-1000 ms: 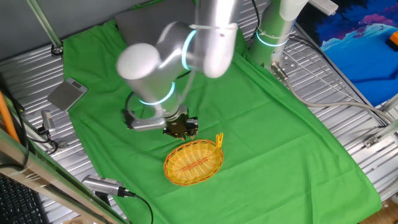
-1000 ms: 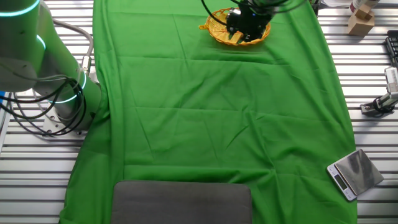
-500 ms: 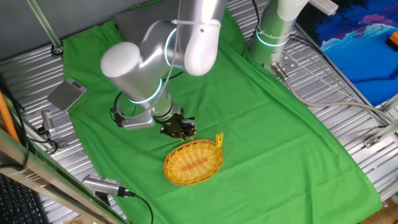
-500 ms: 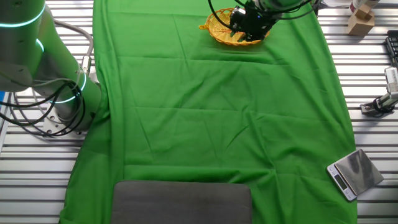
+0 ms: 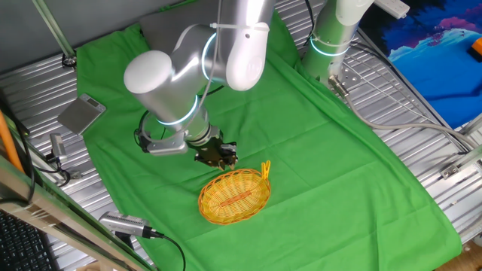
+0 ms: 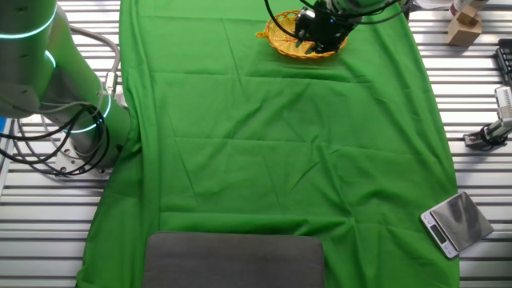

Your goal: Use a clamp

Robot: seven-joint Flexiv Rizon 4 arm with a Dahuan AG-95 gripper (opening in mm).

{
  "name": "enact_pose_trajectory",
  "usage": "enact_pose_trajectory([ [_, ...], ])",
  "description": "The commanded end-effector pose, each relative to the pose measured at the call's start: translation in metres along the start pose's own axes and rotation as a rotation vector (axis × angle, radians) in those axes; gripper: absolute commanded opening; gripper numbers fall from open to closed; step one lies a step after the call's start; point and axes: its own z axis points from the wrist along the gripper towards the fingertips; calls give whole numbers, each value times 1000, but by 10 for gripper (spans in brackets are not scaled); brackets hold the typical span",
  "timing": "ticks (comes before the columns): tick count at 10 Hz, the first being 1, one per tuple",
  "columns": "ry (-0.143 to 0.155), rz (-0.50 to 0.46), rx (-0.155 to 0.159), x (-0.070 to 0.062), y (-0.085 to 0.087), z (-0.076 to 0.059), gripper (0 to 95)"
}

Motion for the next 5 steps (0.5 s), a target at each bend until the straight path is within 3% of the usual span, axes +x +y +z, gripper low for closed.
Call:
enact_pose_trajectory([
  [1,1,60,2,0,0,0,190],
  [5,2,182,1,0,0,0,190],
])
